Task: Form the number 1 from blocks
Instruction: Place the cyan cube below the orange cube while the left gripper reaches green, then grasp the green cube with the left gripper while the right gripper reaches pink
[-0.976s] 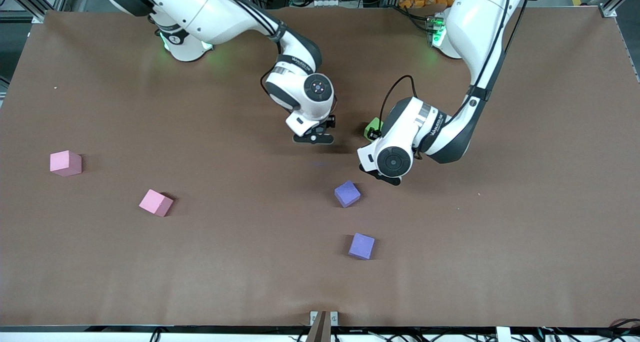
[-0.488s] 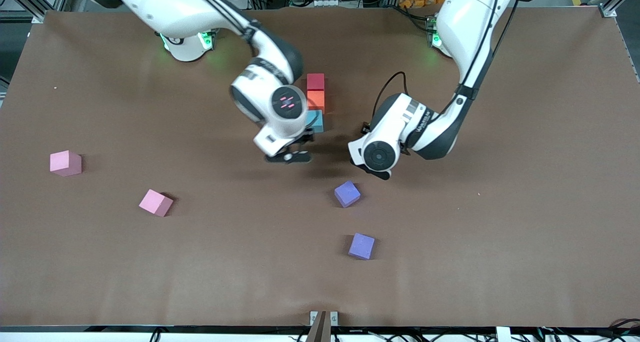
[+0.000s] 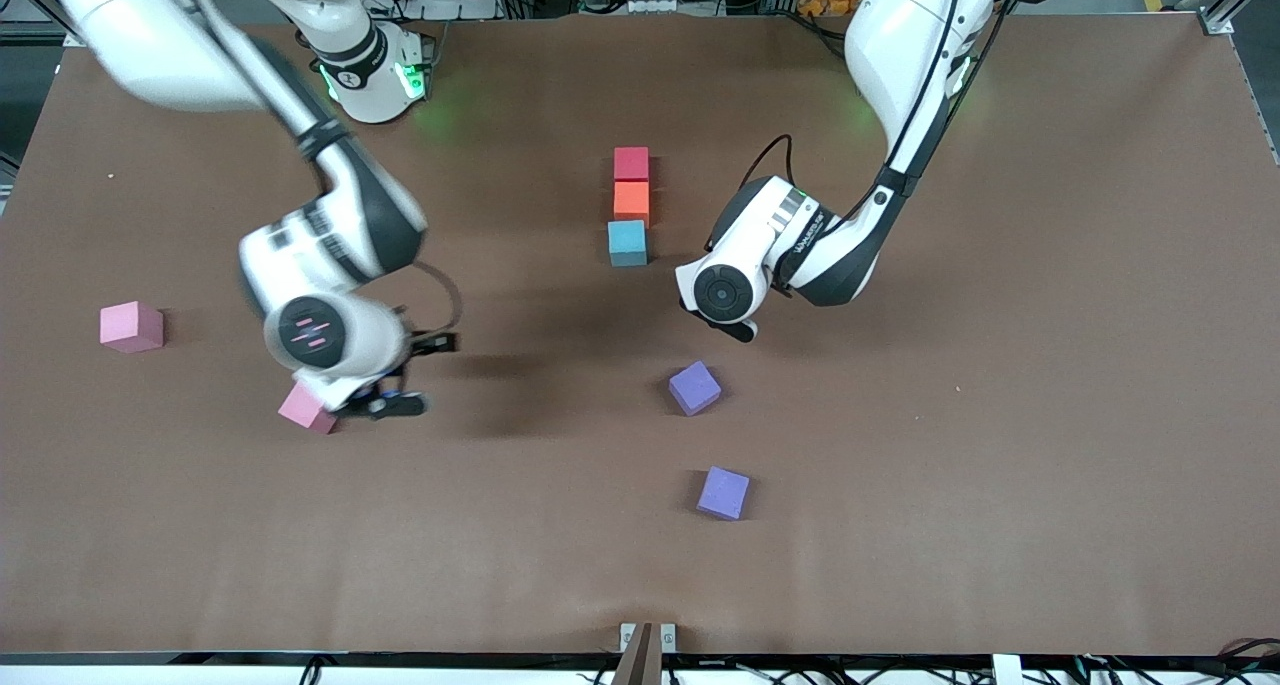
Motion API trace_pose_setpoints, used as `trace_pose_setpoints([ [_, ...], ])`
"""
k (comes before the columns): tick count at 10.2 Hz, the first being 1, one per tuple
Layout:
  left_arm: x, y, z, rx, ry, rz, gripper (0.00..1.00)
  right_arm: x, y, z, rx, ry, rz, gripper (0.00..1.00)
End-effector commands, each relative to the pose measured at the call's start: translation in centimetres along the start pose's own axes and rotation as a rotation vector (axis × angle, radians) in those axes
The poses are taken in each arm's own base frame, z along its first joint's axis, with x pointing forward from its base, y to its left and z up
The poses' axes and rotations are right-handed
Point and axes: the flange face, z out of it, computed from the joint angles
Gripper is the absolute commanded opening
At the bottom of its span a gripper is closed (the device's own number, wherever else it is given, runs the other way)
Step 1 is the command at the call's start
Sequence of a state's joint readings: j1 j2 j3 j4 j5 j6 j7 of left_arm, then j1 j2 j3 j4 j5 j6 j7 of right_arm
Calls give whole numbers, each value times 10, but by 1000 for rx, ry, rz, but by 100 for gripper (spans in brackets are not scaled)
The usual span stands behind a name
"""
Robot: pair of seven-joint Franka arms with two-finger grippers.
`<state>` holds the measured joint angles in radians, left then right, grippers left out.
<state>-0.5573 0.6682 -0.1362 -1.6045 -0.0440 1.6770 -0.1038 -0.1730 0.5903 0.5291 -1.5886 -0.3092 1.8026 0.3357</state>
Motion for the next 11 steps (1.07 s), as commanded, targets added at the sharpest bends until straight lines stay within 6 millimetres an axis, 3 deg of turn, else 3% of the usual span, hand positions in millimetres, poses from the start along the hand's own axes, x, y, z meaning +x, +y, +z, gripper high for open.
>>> trace_pose_setpoints([
  [1,1,13,6,66,22,61,100,7,44,10,-14,3,-175,100],
  [3,2,19,9,88,26,102,100,11,75,20,-63,6,-393,100],
  [6,5,19,20,88,37,105,100,19,102,34,-113,30,-625,100],
  [8,5,16,20,88,39,101,100,21,133,53,-96,92,-740,100],
  [11,12,16,30,102,51,100,98,26,154,69,-96,145,-857,100],
])
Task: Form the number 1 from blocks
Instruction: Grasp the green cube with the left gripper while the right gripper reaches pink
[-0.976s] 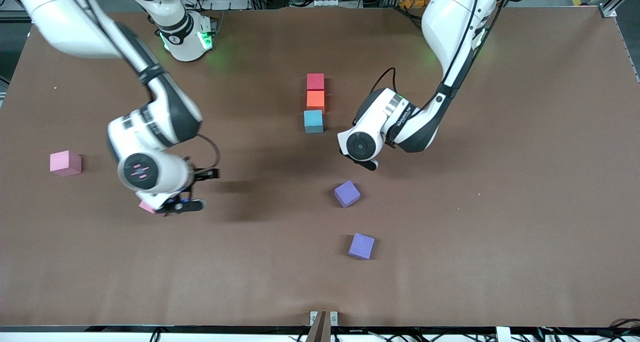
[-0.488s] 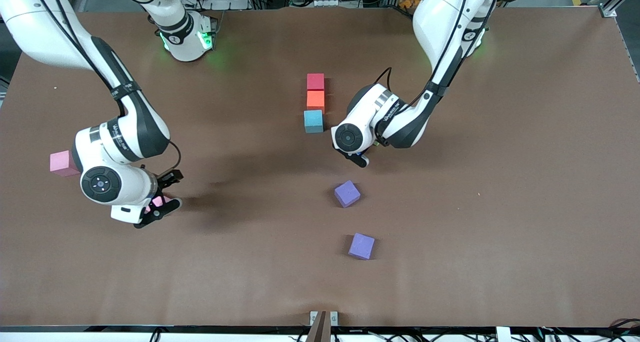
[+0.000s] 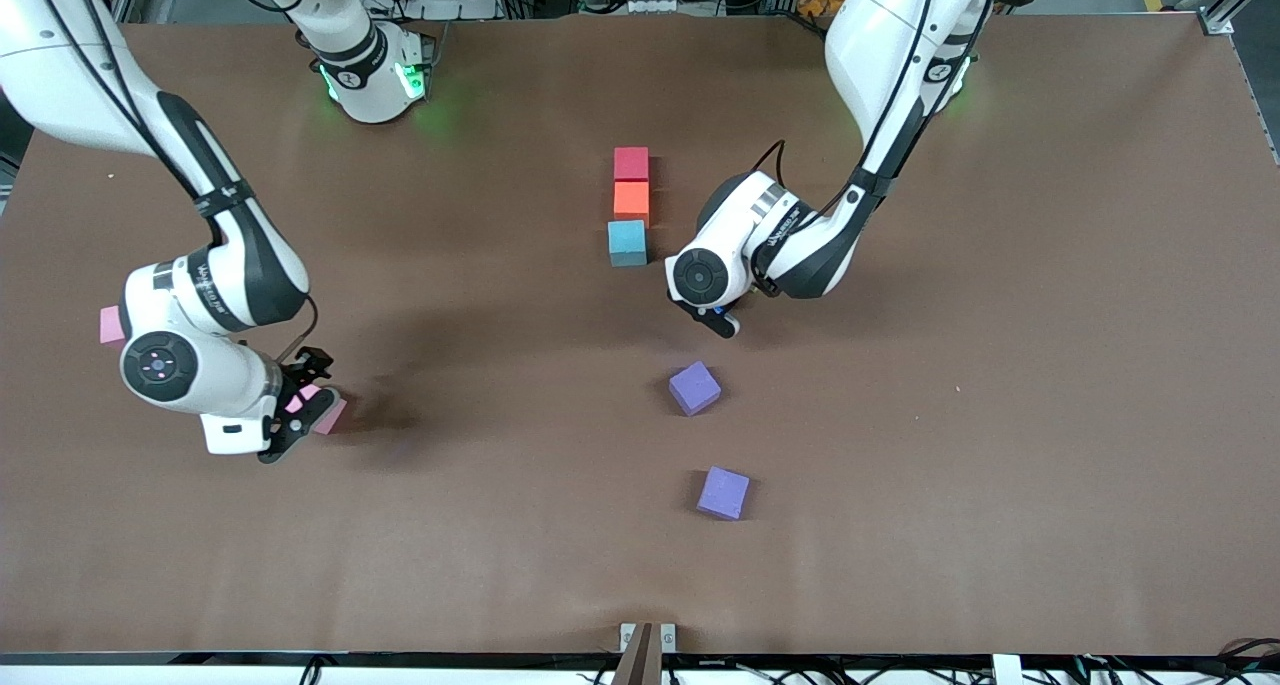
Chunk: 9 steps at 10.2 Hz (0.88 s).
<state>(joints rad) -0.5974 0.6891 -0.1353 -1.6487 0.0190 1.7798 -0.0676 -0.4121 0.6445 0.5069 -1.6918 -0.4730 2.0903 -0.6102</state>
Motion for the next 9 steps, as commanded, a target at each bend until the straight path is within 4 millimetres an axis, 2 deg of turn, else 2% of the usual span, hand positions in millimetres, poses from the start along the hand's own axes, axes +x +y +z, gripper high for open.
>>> trace_pose_setpoints([
  [1,1,-2,6,24,4,17,98,-3,3,4,-33,30,-79,100],
  [4,-2,1,19,29,-14,19,89,-12,0,30,-39,77,-87,100],
  [5,-3,0,17,29,-13,18,70,-15,-2,39,-41,95,-86,100],
  [7,-3,-3,13,26,-10,14,63,-16,-2,45,-49,103,-90,100],
  [8,-4,-7,11,23,-11,14,61,-16,-2,47,-64,93,-130,81],
  [9,-4,-14,1,23,4,4,59,-17,-2,48,-62,91,-137,41],
])
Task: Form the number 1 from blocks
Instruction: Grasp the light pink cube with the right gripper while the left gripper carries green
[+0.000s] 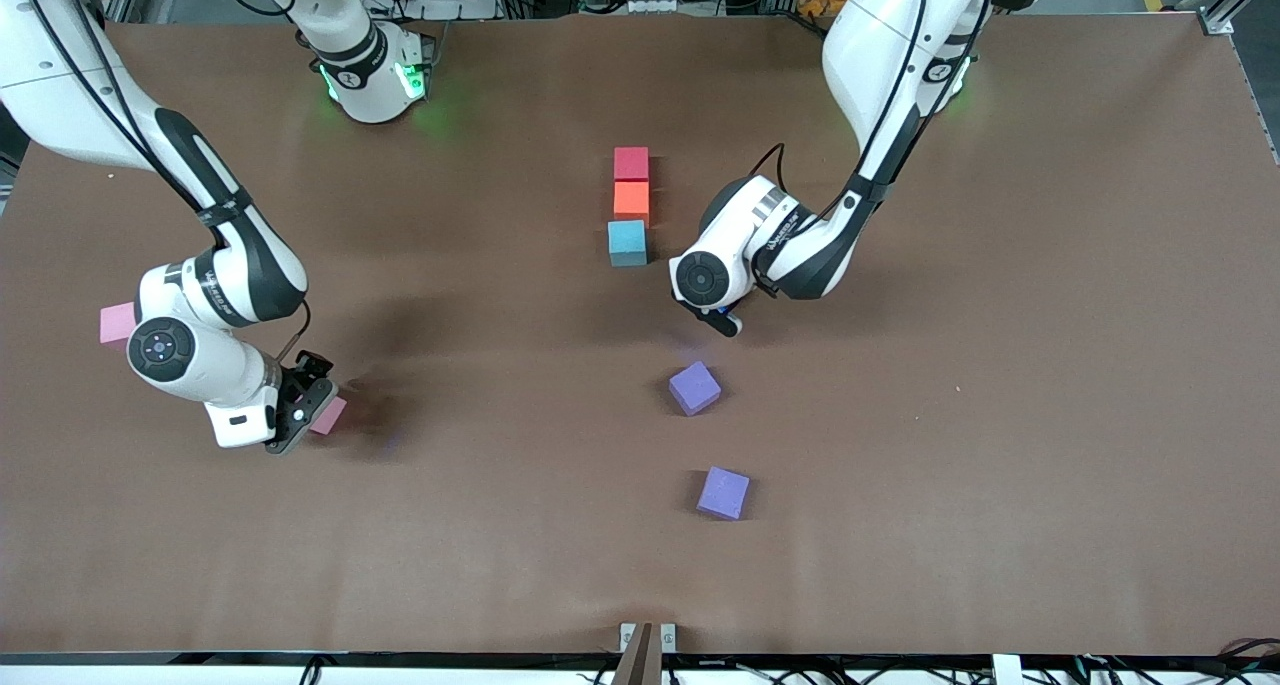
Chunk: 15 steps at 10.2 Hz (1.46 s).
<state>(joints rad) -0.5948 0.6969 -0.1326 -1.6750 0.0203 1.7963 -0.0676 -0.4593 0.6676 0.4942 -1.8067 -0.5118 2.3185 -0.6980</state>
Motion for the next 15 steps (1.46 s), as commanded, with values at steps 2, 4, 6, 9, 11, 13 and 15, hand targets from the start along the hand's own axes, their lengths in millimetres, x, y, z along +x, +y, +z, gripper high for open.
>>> trace_pose_setpoints([
  [2,-7,-36,-64,4,70,-59,59,-9,1,1,-8,1,-14,1],
  [4,-11,-39,-102,-49,94,-230,59,4,-9,-10,11,-7,26,0],
  [6,-10,-43,-121,-171,104,-457,59,30,-26,-29,38,-24,121,0],
  [9,3,-30,-130,-219,121,-625,59,60,-40,-60,59,-41,238,0],
  [11,9,-1,-135,-244,164,-650,59,70,-46,-67,77,-23,285,0],
  [13,15,8,-144,-329,211,-671,59,75,-46,-73,78,-10,301,0],
  [15,17,10,-155,-365,262,-657,59,77,-43,-84,127,3,358,0],
])
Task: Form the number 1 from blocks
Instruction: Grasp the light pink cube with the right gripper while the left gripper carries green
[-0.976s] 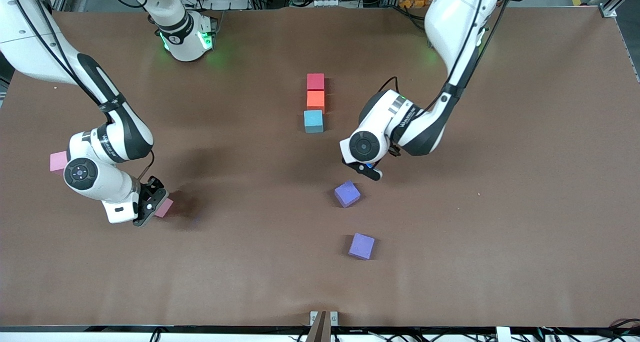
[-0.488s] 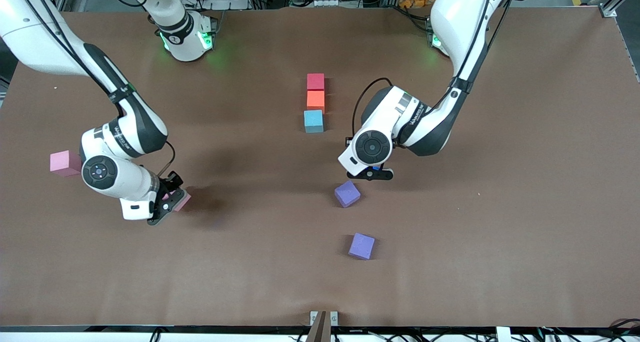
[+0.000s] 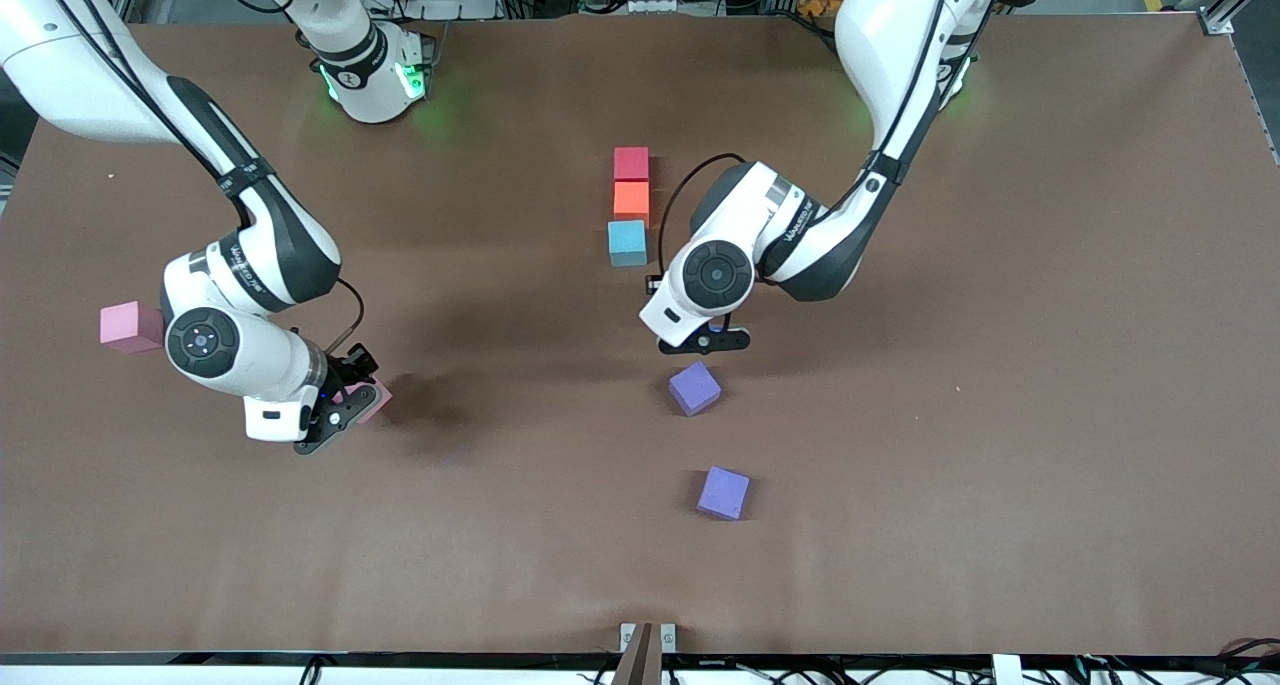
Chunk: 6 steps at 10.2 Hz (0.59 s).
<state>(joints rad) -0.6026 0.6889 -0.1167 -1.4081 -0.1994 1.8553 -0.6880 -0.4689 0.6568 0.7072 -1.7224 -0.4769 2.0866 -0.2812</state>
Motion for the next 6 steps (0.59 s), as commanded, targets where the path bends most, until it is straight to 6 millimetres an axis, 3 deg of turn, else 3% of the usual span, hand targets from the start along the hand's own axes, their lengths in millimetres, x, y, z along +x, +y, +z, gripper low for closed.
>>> trace_pose_setpoints([
  [1,5,12,-11,-73,43,45,59,7,-1,-25,60,13,63,0],
  [4,15,15,-11,-120,105,47,59,13,-9,-28,76,8,103,0],
  [5,14,20,0,-116,98,30,59,11,-6,-27,76,7,109,0],
  [6,1,37,16,-105,95,44,59,11,-6,-27,78,7,110,0],
])
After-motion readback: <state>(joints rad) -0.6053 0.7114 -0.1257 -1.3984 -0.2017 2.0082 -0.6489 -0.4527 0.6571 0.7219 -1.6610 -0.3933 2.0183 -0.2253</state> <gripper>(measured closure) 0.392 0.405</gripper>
